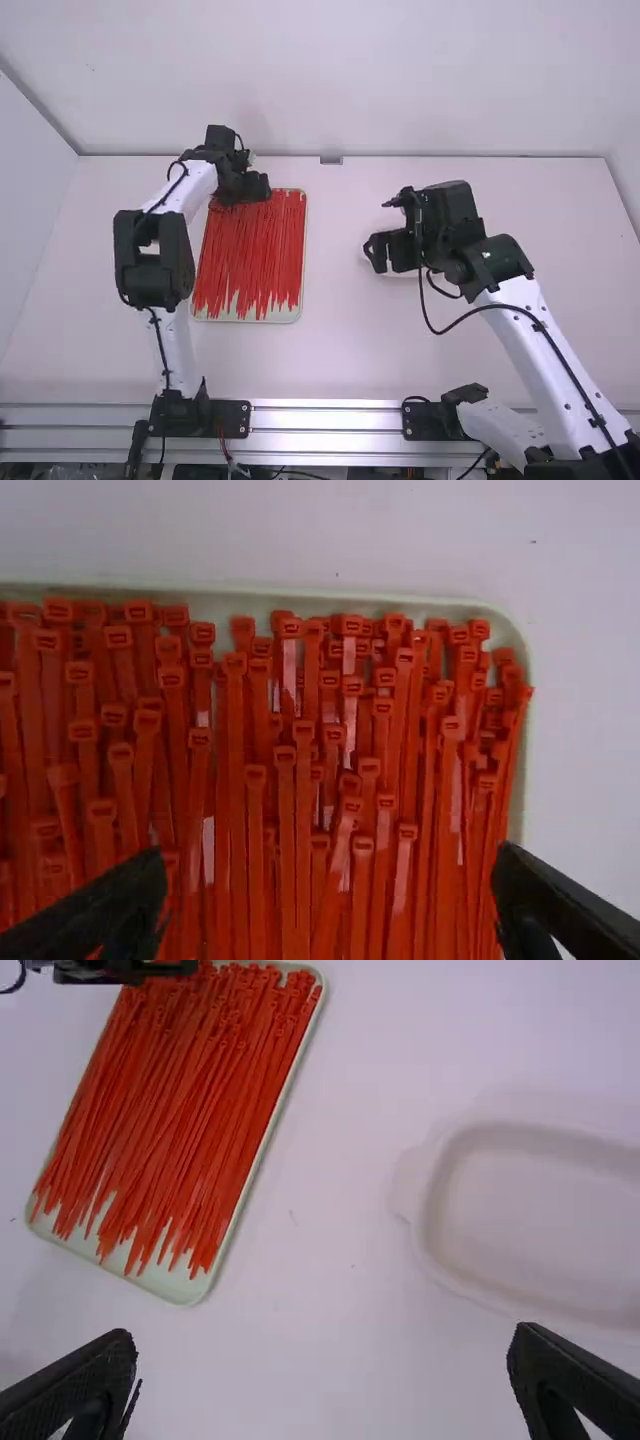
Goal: Fasten the cable tie
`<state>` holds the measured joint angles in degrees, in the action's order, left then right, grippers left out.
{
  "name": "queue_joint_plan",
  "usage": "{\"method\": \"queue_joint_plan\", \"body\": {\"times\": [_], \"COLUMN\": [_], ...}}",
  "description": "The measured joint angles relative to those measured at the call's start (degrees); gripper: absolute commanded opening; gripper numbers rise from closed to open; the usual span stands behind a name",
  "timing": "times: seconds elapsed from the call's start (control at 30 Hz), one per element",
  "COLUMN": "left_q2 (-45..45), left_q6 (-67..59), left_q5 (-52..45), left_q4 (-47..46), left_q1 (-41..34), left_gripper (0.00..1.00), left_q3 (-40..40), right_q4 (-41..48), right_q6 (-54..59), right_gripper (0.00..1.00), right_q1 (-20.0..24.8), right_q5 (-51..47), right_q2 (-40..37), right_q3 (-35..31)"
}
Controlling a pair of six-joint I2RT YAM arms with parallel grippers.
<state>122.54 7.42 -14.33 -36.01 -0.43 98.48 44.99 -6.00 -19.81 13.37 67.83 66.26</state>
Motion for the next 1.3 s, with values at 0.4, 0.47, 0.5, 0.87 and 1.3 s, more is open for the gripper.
{"method": "queue_joint_plan", "body": {"times": [0.4,0.47,0.5,0.87,1.3], "left_q2": [4.5,4.5,4.5,4.5,4.5], "left_q6": [1.9,2.3,2.5,3.4,3.5], "left_q5": [0.0,0.0,0.0,0.0,1.1], "left_q4": [4.9,6.8,7.8,11.1,15.3], "left_q1": [0.0,0.0,0.0,0.0,0.0], "left_gripper": [0.60,0.56,0.52,0.45,0.34], "left_q3": [-0.3,-0.7,-1.0,-5.0,-8.4], "right_q4": [0.7,0.7,0.7,0.7,0.7], "right_q6": [0.0,0.0,0.0,0.0,0.0], "right_gripper": [0.99,0.99,0.99,0.99,0.99], "right_q1": [0.0,0.0,0.0,0.0,0.0], "right_q5": [-1.1,-1.1,-1.2,-1.7,-1.7], "right_q2": [0.0,0.0,0.0,0.0,0.0], "right_q3": [0.0,0.0,0.0,0.0,0.0]}}
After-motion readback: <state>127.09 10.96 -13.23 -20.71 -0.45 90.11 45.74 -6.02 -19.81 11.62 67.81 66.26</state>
